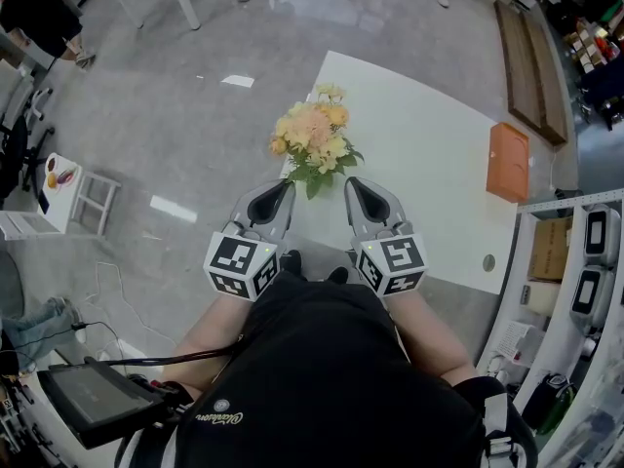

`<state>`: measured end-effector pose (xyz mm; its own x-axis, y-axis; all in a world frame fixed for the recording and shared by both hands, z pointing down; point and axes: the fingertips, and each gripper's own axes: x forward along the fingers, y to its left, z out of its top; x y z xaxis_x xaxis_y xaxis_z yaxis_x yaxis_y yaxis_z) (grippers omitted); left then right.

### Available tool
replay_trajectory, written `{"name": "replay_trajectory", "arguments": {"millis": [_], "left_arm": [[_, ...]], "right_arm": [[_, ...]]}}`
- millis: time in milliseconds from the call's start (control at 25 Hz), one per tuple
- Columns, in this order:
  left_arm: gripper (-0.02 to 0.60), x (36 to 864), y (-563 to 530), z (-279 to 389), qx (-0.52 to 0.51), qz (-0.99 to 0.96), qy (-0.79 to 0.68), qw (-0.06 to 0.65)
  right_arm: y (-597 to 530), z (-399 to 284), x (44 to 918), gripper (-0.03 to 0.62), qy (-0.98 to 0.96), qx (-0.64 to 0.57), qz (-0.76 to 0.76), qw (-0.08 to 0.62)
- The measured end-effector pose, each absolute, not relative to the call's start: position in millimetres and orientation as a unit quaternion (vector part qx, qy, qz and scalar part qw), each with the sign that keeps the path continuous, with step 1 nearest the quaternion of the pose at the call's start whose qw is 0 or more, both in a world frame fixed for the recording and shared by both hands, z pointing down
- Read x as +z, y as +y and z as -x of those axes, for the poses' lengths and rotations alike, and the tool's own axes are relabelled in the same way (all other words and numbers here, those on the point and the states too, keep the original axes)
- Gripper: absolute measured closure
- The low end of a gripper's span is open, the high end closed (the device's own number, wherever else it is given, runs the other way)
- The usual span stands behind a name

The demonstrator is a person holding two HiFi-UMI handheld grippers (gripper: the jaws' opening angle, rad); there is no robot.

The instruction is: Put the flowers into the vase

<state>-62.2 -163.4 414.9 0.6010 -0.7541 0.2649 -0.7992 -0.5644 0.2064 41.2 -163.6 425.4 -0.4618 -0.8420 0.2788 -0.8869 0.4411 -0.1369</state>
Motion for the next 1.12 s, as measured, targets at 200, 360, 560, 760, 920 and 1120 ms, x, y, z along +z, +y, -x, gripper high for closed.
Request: {"name": "replay_trajectory", "arguments": {"millis": [200, 360, 560, 760, 920, 1120], "left_arm": [[0.574, 416.7, -164.5, 62.6, 0.074, -0.881, -0.440, 0.156], [0.574, 418.0, -165.0, 62.3, 0.075, -0.881, -0.439, 0.158], [0.574, 418.4, -164.1, 62.6, 0.075, -0.881, -0.439, 0.159], [0.574, 418.5, -164.5, 61.1, 0.076, -0.881, -0.439, 0.159], [0.574, 417.6, -163.1, 59.2, 0.077, -0.881, -0.439, 0.159], [0.574, 419.8, -164.4, 64.0, 0.076, -0.881, -0.439, 0.159]], "right_arm": [[-163.7, -37.8, 430.2, 0.594, -0.847, 0.137, -0.505, 0.096], [-163.5, -35.3, 433.2, 0.594, -0.848, 0.135, -0.501, 0.104], [-162.2, -33.7, 433.8, 0.594, -0.850, 0.136, -0.498, 0.107], [-163.3, -34.7, 433.4, 0.594, -0.851, 0.135, -0.496, 0.106], [-161.6, -36.9, 432.7, 0.594, -0.851, 0.136, -0.495, 0.107], [-163.8, -31.4, 433.6, 0.594, -0.852, 0.133, -0.496, 0.107]]}}
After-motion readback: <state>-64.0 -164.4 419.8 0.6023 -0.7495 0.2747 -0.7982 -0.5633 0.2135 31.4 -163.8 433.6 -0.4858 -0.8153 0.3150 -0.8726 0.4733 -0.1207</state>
